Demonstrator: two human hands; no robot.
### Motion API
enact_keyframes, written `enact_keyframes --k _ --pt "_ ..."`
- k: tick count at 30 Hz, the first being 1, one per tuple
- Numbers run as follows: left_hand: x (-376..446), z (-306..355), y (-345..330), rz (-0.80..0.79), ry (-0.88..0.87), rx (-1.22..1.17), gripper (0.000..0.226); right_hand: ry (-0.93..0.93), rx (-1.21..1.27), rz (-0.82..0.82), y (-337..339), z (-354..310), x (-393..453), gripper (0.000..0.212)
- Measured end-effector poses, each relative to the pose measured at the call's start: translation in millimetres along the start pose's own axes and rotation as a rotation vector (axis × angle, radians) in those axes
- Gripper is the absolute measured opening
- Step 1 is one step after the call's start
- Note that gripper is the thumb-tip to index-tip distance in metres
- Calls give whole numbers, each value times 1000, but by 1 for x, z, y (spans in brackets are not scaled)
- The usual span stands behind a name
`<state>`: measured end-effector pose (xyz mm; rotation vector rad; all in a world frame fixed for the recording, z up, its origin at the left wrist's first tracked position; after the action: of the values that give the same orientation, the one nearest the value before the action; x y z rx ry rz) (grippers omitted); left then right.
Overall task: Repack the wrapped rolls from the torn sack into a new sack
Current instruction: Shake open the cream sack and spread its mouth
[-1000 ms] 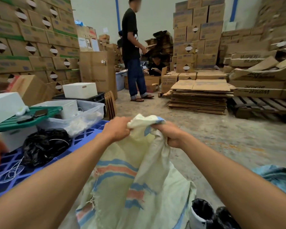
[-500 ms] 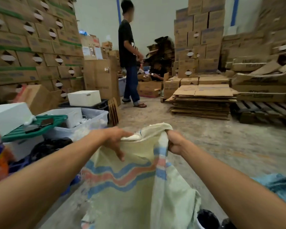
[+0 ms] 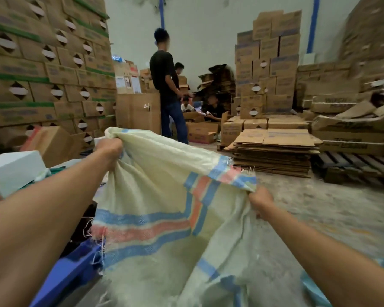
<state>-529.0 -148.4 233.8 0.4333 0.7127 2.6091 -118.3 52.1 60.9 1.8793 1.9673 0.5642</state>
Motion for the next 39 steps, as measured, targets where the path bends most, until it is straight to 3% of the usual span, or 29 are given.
enact_keyframes --k 2,4,7,9,11,12,14,16,18,20,22,25,27,29,30,32,34,36,39 --pt "1 -3 -2 28 -49 86 42 -182 435 -66 -1 -12 12 21" --pt "-9 9 0 162 -247 273 41 -202 718 -68 9 -46 28 21" --pt "-34 32 8 357 -618 366 53 -65 837 -192 25 -110 35 28" --pt "-49 44 8 361 -856 402 58 186 658 -244 39 -146 29 59" --pt "-52 47 4 341 -1018 479 63 502 243 -181 45 -167 21 97" --pt "-52 45 -1 330 -1085 563 69 651 8 -139 44 -173 10 103" --pt "-54 37 -13 310 -1221 708 84 799 -387 -84 25 -162 2 92" --pt "-62 28 -22 312 -1330 807 91 793 -559 -1 15 -140 6 67" --pt "-71 20 -33 361 -1415 955 84 751 -648 85 11 -121 7 49" --pt "-78 11 -49 303 -1434 1129 57 644 -585 189 20 -105 10 41" --pt "-80 0 -64 171 -1336 1287 27 393 -202 273 38 -78 19 32" --pt "-80 -10 -71 -7 -1093 1275 20 -140 505 118 20 -31 33 31" --pt "-83 -21 -72 -137 -991 1131 22 -255 705 -9 11 -21 42 37" --pt "-87 -32 -74 -246 -996 1055 32 -164 597 -232 15 -30 35 33" --pt "-89 -38 -74 -286 -1011 1073 39 -54 429 -346 19 -35 26 29" --pt "-89 -53 -74 -359 -1026 1160 52 242 -68 -481 28 -38 19 57" --pt "-90 -68 -72 -493 -965 1180 78 519 -425 -488 30 -28 15 75" --pt "-94 -78 -68 -581 -928 1139 100 660 -458 -452 35 -19 12 59" --pt "-104 -77 -67 -556 -995 1152 99 737 -454 -245 59 -6 19 27"
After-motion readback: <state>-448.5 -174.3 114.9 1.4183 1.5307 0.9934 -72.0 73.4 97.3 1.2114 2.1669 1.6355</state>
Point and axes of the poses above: each hand's wrist, its own x-axis towards the middle knuckle, its own y-axis out of the back of the hand, z = x × y, the point moved 8 cm from there along x, towards the middle knuckle, and after that the axes turned 1 degree about y, right-handed, at the moved point
